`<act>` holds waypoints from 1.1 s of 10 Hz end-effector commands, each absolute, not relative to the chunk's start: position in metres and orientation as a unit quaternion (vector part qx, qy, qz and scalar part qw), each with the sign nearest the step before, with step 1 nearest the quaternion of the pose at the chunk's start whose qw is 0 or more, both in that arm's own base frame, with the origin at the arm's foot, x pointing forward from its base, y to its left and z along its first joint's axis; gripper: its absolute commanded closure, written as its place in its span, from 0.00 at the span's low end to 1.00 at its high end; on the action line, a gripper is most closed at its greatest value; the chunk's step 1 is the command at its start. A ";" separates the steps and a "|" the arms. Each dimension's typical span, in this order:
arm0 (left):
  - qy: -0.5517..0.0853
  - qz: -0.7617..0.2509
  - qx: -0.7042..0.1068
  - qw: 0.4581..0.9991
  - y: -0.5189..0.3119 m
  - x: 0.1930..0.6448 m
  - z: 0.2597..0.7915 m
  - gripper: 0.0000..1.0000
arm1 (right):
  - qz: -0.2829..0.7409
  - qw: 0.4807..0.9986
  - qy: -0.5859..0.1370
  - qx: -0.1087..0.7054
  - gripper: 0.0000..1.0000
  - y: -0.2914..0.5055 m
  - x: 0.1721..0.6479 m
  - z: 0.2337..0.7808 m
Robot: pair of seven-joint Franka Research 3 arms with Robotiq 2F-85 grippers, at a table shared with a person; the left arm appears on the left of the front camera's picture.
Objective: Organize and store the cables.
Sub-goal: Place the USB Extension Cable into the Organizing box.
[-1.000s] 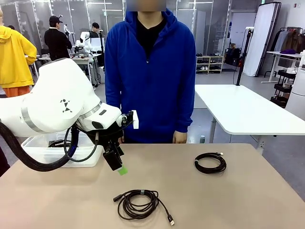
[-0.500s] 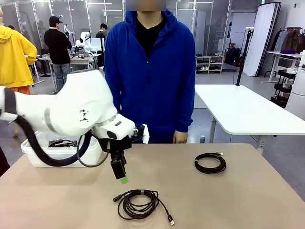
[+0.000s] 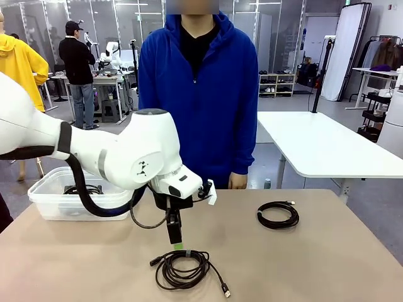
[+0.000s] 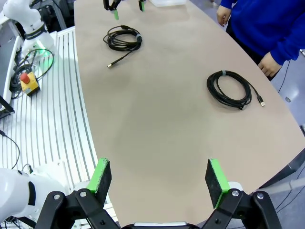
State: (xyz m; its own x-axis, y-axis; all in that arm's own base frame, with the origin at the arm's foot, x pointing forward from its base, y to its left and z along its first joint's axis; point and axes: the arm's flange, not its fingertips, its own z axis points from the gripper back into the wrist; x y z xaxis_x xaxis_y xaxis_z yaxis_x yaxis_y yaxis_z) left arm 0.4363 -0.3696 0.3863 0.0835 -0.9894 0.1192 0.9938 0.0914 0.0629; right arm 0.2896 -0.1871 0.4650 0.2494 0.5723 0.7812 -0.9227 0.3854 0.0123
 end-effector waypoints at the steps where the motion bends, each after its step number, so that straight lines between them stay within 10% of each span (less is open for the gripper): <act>1: -0.060 -0.663 0.006 0.746 -0.383 0.446 0.374 0.00 | 0.502 0.744 -0.366 0.245 0.00 -0.187 0.290 0.464; 11: -0.035 -0.664 0.012 0.747 -0.414 0.467 0.308 0.00 | 0.502 0.744 -0.366 0.245 0.00 -0.187 0.290 0.464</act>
State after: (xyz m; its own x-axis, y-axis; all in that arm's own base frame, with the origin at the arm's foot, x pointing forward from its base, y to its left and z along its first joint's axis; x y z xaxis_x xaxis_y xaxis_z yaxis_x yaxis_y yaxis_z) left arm 0.4658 -0.4100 0.3081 0.1000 -0.9945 0.0317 0.9941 0.1013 0.0400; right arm 0.2896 -0.1870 0.4651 0.2491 0.5722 0.7813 -0.9228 0.3851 0.0122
